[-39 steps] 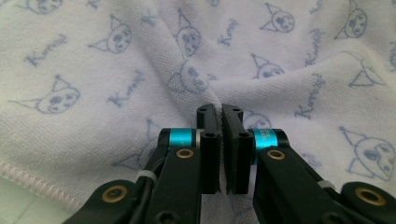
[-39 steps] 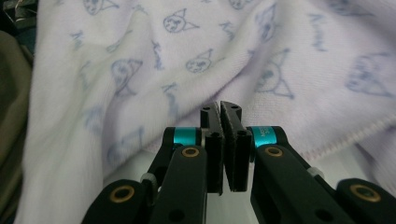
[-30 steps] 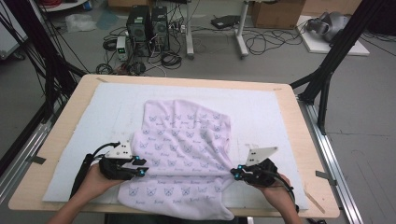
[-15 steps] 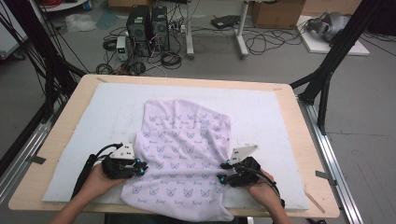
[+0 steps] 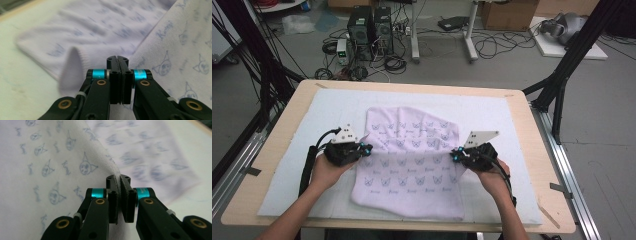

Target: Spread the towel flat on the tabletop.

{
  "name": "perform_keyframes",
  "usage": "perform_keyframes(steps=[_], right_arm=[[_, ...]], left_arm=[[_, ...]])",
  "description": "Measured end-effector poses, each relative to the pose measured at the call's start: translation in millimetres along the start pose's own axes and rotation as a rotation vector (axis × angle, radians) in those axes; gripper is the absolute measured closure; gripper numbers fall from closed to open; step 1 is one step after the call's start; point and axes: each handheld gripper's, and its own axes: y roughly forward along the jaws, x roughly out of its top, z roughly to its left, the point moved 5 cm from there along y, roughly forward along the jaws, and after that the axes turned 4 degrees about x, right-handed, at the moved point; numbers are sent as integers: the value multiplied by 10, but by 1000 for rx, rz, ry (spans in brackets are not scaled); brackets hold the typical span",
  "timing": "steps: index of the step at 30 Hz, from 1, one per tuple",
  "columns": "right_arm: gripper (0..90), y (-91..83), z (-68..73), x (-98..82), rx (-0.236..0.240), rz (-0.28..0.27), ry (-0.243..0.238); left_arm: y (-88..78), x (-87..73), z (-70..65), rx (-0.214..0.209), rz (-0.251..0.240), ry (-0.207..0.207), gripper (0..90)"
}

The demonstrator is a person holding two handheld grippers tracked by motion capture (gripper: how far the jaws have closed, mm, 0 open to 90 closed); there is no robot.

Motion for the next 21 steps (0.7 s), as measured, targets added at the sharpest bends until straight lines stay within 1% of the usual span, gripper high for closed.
perform_keyframes(steps=[1,2,4,5,6,7,8,9,11,12,14,15,16,18,19,20,21], right_arm=[[858,16,-52,6,-8,0,15],[854,68,-131,-5,-13,10,34],[827,183,-234,-63,-11,33,75],[780,235,-266,-96,-9,45,94],[749,271,-298,-124,-23,58,105],[729,284,-311,-143,-18,62,116],[709,274,-312,-147,-16,51,123],[690,244,-301,-139,-17,34,117],[652,160,-248,-108,-17,-6,97],[641,122,-213,-99,-14,-16,94],[627,40,-109,-92,5,-37,60],[623,8,-41,-104,13,-38,43],[617,-16,26,-126,22,-35,26],[600,-47,165,-200,42,-38,5],[591,-49,215,-231,57,-38,8],[583,-40,288,-290,82,-33,7],[575,-26,344,-343,100,-23,5]], left_arm=[[73,24,63,21,2,-17,884],[141,24,98,21,10,-36,883],[267,-13,143,24,46,-39,879],[305,-35,156,25,56,-42,871],[319,-53,165,24,68,-47,840],[312,-61,171,15,72,-51,797],[284,-59,171,9,69,-55,757],[252,-53,170,5,62,-56,723],[142,-34,160,0,43,-48,675],[65,-26,147,0,33,-42,651],[-44,-33,113,-13,23,-20,633],[-96,-49,80,-20,21,-15,623],[-150,-86,32,-35,22,-5,611],[-197,-165,-53,-55,37,12,592],[-221,-228,-124,-75,41,19,583],[-234,-280,-181,-90,44,24,577],[-239,-317,-221,-102,50,29,567]])
